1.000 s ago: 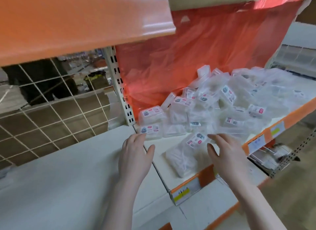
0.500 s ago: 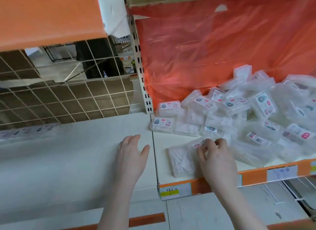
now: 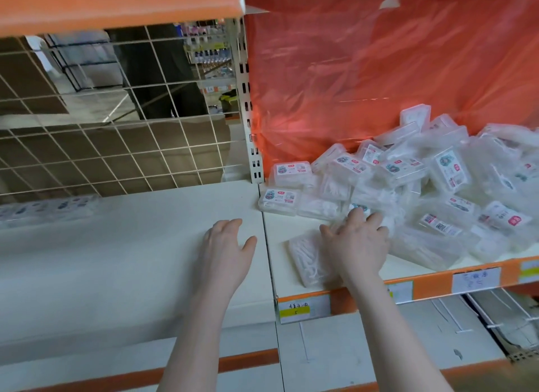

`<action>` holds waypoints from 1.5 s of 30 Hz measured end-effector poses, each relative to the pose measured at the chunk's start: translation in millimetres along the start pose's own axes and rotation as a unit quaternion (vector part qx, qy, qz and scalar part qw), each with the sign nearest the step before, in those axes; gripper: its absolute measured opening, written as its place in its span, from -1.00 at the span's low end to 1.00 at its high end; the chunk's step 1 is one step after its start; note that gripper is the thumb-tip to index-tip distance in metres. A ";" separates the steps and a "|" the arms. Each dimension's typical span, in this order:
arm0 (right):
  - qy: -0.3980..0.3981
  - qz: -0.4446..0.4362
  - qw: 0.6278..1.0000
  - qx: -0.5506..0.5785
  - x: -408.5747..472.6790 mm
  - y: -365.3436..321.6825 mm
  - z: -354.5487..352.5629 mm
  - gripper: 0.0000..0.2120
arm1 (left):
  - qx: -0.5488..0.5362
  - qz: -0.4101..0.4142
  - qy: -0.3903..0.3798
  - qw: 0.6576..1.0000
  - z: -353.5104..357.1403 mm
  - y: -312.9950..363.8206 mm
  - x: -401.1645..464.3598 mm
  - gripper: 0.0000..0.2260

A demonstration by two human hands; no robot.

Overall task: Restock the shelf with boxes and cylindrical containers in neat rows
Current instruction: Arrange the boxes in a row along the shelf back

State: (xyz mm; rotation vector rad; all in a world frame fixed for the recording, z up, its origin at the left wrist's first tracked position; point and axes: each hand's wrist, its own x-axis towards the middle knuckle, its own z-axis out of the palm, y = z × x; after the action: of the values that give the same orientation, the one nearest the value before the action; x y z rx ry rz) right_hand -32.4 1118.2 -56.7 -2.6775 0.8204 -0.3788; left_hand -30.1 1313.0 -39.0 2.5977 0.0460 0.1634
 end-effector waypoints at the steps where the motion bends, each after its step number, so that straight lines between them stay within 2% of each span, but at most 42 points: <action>1: -0.003 0.000 1.000 0.012 1.1 0.1 0.1 -0.50 | -0.002 0.001 0.001 1.000 -0.5 -1.4 1.1 -0.59; 5: -0.007 0.007 0.999 0.040 2.0 3.1 -4.7 -0.54 | -0.015 0.014 -0.003 1.000 -2.3 -5.1 2.8 -0.59; 10: -0.035 0.009 0.999 -0.011 -1.8 7.0 -10.8 -0.44 | -0.029 0.034 -0.015 0.999 -1.5 -9.4 5.9 -0.59; 13: -0.055 0.001 0.998 -0.042 -1.6 10.5 -16.0 -0.55 | -0.028 0.048 -0.017 0.998 -3.4 -8.6 11.7 -0.59; 17: -0.085 -0.054 0.994 -0.049 -2.1 14.6 -24.6 -0.67 | -0.007 0.087 -0.029 0.996 -6.4 -2.4 25.6 -0.58; 21: -0.086 -0.081 0.992 -0.055 -4.9 15.3 -30.6 -0.62 | 0.025 0.134 -0.045 0.990 -6.9 7.3 42.1 -0.57; 25: -0.072 -0.108 0.990 -0.050 -2.2 17.8 -37.0 -0.46 | 0.046 0.172 -0.073 0.981 -3.1 18.5 61.5 -0.57; 30: -0.055 -0.130 0.989 -0.043 -2.1 23.6 -41.1 -0.35 | 0.085 0.197 -0.109 0.971 5.0 33.5 80.4 -0.58; 35: -0.054 -0.135 0.989 -0.032 -2.4 28.5 -43.0 -0.33 | 0.104 0.212 -0.144 0.961 13.8 38.8 93.1 -0.58; 42: -0.053 -0.139 0.988 -0.029 1.1 30.9 -43.2 -0.31 | 0.147 0.222 -0.186 0.946 21.8 36.8 97.6 -0.41; 45: -0.054 -0.138 0.989 -0.023 3.5 31.0 -41.6 -0.30 | 0.160 0.227 -0.178 0.944 21.9 38.8 95.8 -0.46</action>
State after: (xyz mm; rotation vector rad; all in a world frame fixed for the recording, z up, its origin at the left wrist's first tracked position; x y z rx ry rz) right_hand -59.0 1082.8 -29.5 -2.8333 0.4320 -0.2770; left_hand 67.8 1274.8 -27.5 2.8770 -0.7151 -0.1672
